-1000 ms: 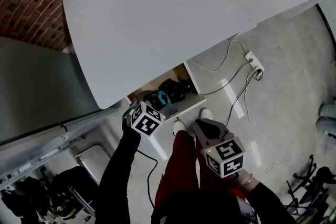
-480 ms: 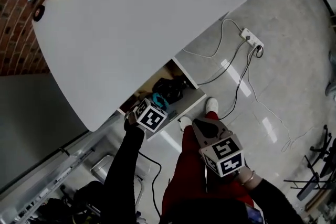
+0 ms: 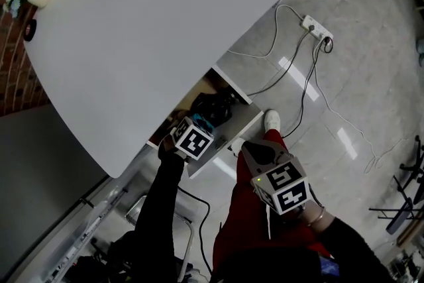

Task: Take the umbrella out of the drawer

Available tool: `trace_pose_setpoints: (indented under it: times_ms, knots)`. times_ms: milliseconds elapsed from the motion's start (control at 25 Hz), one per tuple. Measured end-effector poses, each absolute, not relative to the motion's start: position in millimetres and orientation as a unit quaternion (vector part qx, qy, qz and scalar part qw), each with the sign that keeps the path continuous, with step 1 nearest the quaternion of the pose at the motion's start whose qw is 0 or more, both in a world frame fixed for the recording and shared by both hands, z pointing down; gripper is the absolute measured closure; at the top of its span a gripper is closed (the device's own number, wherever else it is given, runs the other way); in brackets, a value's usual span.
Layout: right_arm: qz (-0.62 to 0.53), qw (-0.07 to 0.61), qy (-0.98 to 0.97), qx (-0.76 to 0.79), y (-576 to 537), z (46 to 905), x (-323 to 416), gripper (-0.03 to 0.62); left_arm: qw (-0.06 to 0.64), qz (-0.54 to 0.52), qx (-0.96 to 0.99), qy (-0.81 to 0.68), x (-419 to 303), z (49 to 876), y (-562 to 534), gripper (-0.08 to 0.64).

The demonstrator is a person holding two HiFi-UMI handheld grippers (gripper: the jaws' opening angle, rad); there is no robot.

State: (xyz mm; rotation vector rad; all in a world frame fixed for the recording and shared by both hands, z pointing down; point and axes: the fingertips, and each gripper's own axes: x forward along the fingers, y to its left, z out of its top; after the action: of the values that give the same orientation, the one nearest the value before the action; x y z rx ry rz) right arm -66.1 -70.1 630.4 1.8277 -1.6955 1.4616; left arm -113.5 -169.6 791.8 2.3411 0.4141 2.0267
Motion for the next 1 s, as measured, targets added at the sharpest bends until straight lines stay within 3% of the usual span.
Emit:
trace_pose_setpoints:
  times_ms: [320, 520, 1000]
  knots:
    - [0.523, 0.129, -0.577, 0.614, -69, 646, -75, 0.594, 0.01, 0.664, 0.736, 0.132, -114, 802, -171, 0.268]
    - [0.528, 0.132, -0.578, 0.608, -67, 649, -77, 0.594, -0.032, 0.68, 0.722, 0.12, -109, 806, -174, 0.276]
    - [0.533, 0.133, -0.579, 0.602, -61, 645, -81, 0.594, -0.034, 0.678, 0.725, 0.116, -112, 801, -169, 0.333]
